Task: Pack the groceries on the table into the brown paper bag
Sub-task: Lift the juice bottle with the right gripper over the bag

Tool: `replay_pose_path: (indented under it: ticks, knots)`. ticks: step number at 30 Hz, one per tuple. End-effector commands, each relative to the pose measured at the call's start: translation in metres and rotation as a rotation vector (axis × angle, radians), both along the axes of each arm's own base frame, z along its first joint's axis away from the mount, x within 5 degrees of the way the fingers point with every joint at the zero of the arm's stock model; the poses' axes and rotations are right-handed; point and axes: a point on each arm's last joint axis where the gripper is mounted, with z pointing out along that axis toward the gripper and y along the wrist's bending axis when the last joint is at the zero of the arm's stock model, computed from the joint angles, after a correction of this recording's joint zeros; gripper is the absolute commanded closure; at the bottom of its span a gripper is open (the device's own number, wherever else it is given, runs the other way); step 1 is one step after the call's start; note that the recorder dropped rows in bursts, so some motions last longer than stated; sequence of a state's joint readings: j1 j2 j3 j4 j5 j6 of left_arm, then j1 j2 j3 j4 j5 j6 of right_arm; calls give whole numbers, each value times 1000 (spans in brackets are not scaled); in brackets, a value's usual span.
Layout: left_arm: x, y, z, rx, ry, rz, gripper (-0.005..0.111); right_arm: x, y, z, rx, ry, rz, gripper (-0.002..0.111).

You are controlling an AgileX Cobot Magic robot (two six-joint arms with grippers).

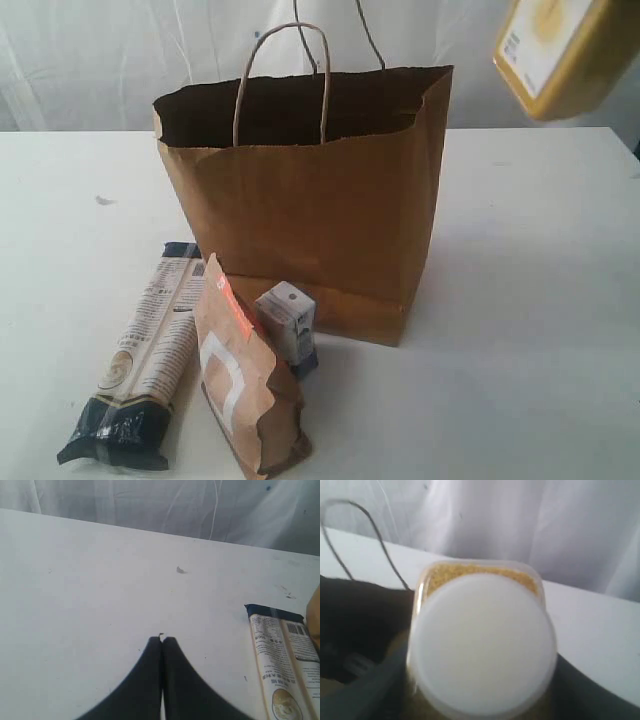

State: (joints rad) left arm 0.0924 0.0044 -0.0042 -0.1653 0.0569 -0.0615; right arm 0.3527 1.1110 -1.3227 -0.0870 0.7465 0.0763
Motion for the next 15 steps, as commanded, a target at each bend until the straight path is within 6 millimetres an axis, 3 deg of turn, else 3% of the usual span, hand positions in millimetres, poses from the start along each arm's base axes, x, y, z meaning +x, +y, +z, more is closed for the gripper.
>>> replay_pose_path:
  ticks: [1,5,15]
  knots:
    - [0,0,-1,-4,-3,-6,107,-5,17,35,83,-118,89,108]
    - [0,0,-1,-4,-3,-6,107,6,38,37,100,-101,155,108]
    - [0,0,-1,-4,-3,-6,107,38,71,17,105,-60,214,108]
